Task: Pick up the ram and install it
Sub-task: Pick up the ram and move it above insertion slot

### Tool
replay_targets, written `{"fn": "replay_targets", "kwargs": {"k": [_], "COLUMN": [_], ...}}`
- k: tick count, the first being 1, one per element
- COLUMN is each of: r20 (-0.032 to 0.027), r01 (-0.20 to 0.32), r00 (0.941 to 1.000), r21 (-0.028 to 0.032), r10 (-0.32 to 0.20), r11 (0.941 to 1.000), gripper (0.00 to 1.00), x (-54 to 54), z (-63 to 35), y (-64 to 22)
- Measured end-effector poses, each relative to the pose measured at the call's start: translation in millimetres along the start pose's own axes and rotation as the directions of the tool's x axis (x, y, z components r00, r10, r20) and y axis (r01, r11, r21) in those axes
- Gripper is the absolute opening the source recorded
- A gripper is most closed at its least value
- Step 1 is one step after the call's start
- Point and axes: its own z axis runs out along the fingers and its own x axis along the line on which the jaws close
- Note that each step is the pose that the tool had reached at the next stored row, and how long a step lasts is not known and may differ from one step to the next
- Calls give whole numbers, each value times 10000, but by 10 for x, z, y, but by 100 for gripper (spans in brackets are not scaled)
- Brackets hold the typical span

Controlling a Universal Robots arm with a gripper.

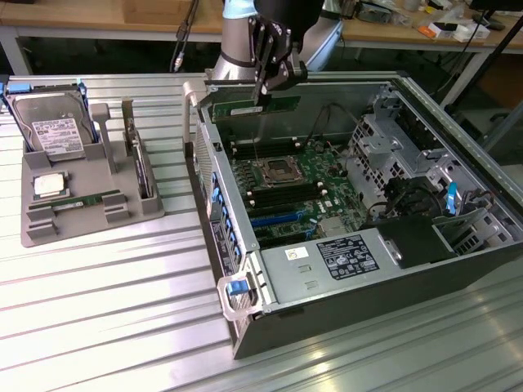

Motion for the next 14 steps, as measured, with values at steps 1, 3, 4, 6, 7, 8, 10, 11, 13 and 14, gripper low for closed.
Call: {"fn": "replay_targets", "kwargs": {"k": [1, 3, 4, 6, 7, 8, 10, 11, 13, 14], "r20": [-3, -8, -11, -15, -17, -20, -25, -26, -28, -29], "r01": [0, 0, 0, 0, -1, 0, -1, -1, -1, -1], "r00": [10000, 10000, 10000, 10000, 10000, 10000, 10000, 10000, 10000, 10000], "r21": [0, -1, -1, -1, -2, -2, -3, -3, -3, -3], "r10": [0, 0, 0, 0, 1, 0, 1, 1, 1, 1], "r11": [10000, 10000, 10000, 10000, 10000, 10000, 10000, 10000, 10000, 10000], "gripper": [12, 12, 12, 12, 12, 12, 12, 12, 12, 12], "x": [2, 8, 10, 13, 15, 16, 21, 21, 24, 24], "z": [-1, -3, -4, -5, -6, -6, -8, -8, -9, -10], "y": [-24, -87, -113, -153, -170, -188, -240, -249, -276, -287]}}
